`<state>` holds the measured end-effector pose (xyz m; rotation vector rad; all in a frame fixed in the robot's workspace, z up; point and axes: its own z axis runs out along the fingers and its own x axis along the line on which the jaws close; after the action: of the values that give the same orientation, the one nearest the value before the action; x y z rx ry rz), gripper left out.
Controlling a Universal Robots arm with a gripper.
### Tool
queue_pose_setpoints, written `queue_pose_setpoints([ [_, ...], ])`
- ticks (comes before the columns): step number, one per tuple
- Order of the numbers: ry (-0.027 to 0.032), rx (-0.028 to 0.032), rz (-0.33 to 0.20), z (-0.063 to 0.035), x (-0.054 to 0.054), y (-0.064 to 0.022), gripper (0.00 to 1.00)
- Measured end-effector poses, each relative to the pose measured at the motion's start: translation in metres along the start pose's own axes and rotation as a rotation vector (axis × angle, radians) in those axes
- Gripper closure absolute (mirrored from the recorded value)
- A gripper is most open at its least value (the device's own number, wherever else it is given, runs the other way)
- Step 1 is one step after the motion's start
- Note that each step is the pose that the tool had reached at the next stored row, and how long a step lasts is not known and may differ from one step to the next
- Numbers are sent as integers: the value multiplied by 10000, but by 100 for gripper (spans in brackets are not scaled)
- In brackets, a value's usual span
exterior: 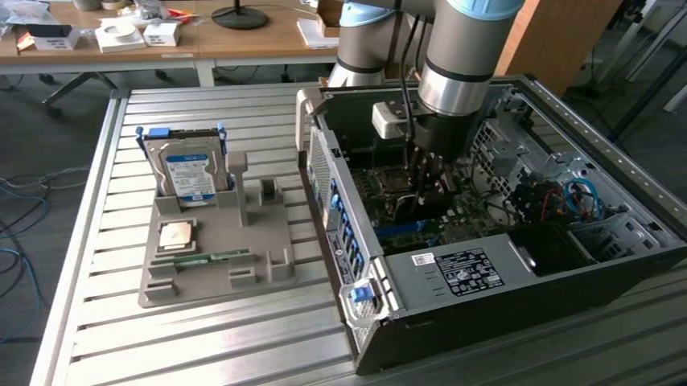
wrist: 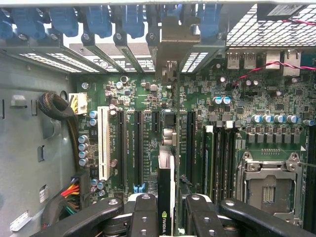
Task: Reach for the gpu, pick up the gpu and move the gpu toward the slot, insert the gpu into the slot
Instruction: 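Insert the gpu into the slot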
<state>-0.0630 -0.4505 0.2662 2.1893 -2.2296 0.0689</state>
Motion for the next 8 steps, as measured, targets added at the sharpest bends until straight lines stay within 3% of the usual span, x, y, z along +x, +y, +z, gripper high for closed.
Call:
queue_pose_setpoints([
  [8, 1, 0, 1, 6, -1, 2, 73],
])
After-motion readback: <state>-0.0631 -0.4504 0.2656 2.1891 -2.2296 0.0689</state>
